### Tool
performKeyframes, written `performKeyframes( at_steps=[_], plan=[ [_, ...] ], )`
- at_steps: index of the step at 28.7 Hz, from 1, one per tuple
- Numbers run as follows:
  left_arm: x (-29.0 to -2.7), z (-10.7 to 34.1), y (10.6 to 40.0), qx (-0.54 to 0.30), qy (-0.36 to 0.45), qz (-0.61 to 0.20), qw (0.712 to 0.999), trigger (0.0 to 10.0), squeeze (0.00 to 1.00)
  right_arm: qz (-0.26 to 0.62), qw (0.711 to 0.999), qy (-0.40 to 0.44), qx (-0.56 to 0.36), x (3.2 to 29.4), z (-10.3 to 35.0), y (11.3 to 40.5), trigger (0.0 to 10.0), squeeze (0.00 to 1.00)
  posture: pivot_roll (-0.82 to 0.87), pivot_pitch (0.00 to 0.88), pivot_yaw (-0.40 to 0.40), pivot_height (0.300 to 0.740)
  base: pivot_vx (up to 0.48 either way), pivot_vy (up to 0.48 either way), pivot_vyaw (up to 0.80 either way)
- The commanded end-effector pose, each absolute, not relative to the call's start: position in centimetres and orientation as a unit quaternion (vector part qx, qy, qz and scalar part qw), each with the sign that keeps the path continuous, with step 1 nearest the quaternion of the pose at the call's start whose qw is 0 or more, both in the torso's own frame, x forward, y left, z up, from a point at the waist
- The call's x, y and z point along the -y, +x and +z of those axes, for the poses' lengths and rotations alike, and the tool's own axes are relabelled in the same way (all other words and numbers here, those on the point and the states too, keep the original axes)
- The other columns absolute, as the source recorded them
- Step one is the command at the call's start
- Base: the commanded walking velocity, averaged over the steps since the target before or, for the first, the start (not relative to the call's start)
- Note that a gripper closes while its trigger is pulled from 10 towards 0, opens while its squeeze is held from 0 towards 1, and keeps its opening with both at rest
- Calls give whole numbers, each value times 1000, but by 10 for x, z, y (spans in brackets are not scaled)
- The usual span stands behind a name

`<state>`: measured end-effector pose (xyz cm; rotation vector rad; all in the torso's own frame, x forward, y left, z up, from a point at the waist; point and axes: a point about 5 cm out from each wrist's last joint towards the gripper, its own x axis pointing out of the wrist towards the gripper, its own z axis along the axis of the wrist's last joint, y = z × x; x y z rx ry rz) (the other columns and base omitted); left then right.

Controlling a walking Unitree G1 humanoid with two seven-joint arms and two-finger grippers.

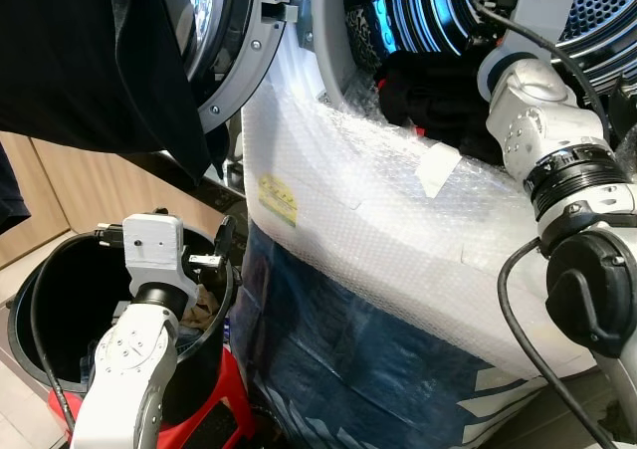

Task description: Clothes washing

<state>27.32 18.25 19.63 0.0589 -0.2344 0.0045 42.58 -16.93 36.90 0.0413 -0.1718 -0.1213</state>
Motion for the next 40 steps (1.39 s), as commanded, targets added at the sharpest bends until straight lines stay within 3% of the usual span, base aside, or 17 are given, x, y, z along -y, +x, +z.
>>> performKeyframes(
  at_steps=[1, 17, 18, 19, 20, 25, 31, 35, 40],
  plan=[
    [-178, 197, 274, 115, 25, -8, 993, 10000, 0, -66, 992, 32, 103, 178, 382, 423, 10000, 1000, 153, 5, -123, 740, 0, 0, 0],
    [-178, 197, 271, 112, 33, -10, 993, 10000, 0, -49, 991, 6, 122, 187, 386, 416, 10000, 1000, 157, 22, -126, 740, 0, 0, 0],
    [-178, 197, 271, 113, 32, -9, 993, 10000, 0, -48, 992, 4, 119, 188, 383, 415, 10000, 647, 161, 22, -127, 740, 0, 0, 0],
    [-179, 197, 271, 114, 32, -7, 993, 10000, 0, -47, 992, 0, 116, 190, 381, 414, 10000, 161, 160, 21, -125, 740, 0, 0, 0],
    [-179, 197, 271, 113, 32, -7, 993, 10000, 0, -47, 992, -1, 117, 192, 380, 412, 10000, 0, 160, 21, -125, 740, 0, 0, 0],
    [-179, 196, 269, 110, 32, -9, 993, 10000, 0, -57, 989, -27, 132, 205, 385, 397, 10000, 0, 150, 20, -126, 740, 0, 0, 0],
    [-178, 195, 269, 110, 31, -13, 993, 10000, 0, -59, 986, 6, 153, 224, 382, 371, 10000, 0, 152, 14, -128, 740, 0, 0, 0],
    [-177, 194, 268, 107, 32, -17, 994, 10000, 0, -33, 991, 14, 126, 217, 370, 363, 10000, 0, 147, 9, -123, 740, 0, 0, 0],
    [-177, 195, 268, 107, 35, -20, 993, 10000, 0, 8, 992, -49, 114, 209, 366, 355, 10000, 0, 153, 3, -127, 740, 0, 0, 0]
  ],
)
